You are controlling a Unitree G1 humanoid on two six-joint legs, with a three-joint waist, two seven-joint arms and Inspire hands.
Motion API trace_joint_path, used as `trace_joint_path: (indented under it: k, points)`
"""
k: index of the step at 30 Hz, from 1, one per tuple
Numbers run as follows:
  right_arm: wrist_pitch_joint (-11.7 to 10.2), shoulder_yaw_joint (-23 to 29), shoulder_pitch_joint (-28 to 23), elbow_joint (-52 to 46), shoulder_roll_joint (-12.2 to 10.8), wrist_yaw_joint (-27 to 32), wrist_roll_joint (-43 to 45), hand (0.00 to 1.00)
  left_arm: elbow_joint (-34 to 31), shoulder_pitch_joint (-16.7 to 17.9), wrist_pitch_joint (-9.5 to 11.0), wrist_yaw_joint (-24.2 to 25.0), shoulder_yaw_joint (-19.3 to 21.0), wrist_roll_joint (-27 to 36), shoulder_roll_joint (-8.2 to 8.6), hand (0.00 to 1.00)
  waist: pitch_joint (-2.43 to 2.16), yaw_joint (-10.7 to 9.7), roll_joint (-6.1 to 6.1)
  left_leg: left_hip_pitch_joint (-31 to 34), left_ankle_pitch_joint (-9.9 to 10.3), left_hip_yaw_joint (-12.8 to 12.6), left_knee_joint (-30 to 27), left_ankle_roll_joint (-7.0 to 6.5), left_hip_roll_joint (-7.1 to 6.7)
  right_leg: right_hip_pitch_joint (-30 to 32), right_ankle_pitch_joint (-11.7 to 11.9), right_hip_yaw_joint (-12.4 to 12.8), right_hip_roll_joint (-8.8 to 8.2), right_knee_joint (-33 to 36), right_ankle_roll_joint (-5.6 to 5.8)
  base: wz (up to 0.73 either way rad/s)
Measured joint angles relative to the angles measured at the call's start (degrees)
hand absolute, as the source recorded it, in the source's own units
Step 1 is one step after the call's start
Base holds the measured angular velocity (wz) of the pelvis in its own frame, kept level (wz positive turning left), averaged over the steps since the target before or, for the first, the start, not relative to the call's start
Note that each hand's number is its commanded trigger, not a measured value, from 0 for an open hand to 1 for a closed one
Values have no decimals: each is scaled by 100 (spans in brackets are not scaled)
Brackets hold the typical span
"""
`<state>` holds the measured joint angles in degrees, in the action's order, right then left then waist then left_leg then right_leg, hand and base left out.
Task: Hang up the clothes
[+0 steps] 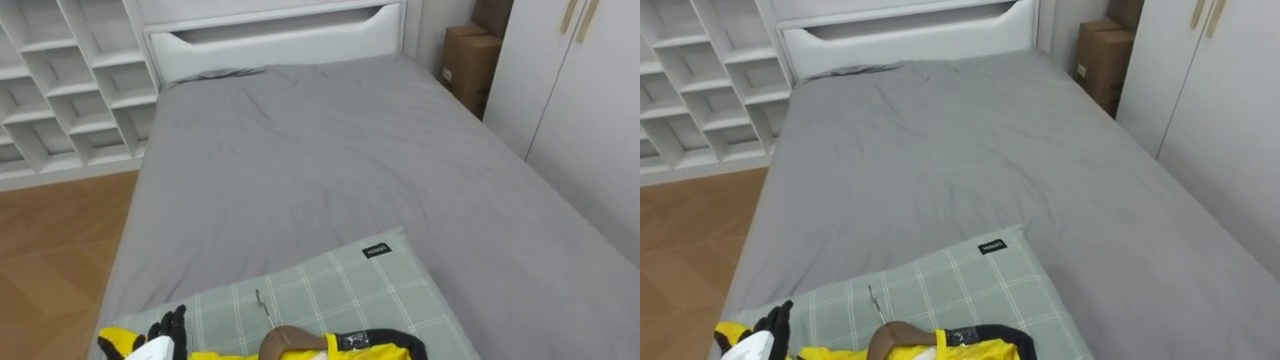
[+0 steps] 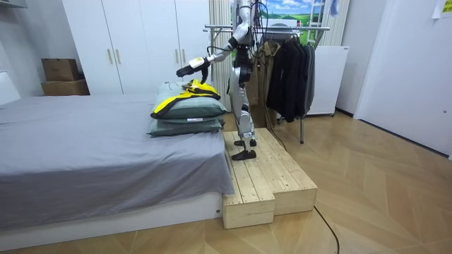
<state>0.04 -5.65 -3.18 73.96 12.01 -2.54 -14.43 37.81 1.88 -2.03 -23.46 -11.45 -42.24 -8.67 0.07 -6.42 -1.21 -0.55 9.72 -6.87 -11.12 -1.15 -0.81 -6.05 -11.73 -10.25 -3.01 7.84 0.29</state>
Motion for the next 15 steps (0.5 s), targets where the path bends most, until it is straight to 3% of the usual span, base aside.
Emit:
trace_joint_path:
  k: [2, 5, 15]
  points:
    - [-7, 7, 38, -13, -23, -2, -1, 0, 3, -79, 42, 0, -38, 22, 36, 0, -9, -11, -21, 96, -3, -1, -4, 0, 7, 101, 1, 7, 6, 24, 0, 0]
    - [-27, 14, 103, -17, -55, -11, 1, 0, 80, -264, 119, -6, -37, 165, 33, 0, 33, -14, 28, 166, -7, 0, -3, 4, 14, 154, 1, 16, 11, 70, -1, 0]
    - [-1, 14, 142, -48, -67, -25, 71, 0, 207, -340, 186, -8, 0, 215, 23, 0, 34, -43, 33, 250, -7, -6, -4, 4, 9, 295, 2, 74, 7, 80, -1, 0]
